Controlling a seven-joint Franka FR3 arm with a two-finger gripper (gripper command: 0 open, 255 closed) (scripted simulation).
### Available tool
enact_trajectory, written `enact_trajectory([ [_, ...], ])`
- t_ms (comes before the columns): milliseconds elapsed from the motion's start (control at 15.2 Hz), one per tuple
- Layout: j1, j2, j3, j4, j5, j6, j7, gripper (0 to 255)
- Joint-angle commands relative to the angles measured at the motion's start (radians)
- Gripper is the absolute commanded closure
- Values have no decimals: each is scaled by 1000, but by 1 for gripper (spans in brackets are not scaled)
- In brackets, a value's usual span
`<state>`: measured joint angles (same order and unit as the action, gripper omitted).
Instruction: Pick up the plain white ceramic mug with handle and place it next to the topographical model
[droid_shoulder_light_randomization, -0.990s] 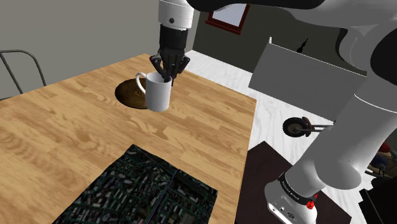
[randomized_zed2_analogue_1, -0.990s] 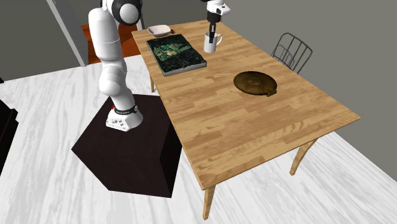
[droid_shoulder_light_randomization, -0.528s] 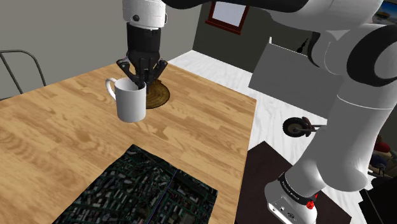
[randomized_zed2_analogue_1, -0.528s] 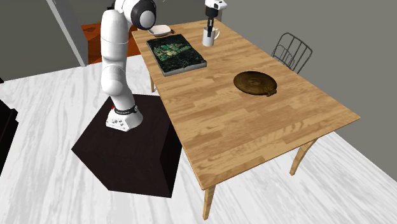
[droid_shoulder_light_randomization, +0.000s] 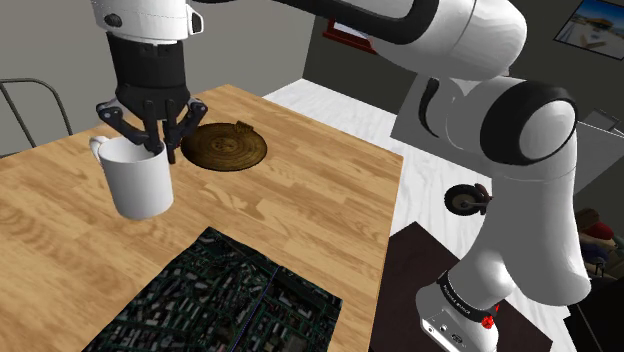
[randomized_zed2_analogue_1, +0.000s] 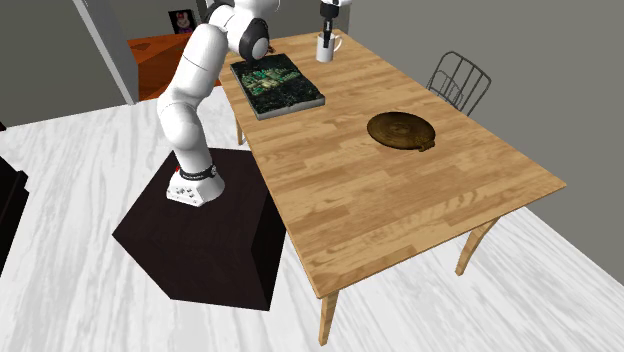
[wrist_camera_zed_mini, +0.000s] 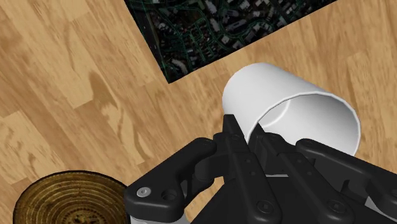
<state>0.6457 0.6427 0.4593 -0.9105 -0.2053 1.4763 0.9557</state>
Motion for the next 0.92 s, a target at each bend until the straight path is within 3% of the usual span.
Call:
enact_trajectory([
  [0,121,174,-22,317,-50,-134,18,255],
  [330,55,80,-7,69,-24,11,32,255],
  [858,11,35,0,-124,-12,153,39,255],
])
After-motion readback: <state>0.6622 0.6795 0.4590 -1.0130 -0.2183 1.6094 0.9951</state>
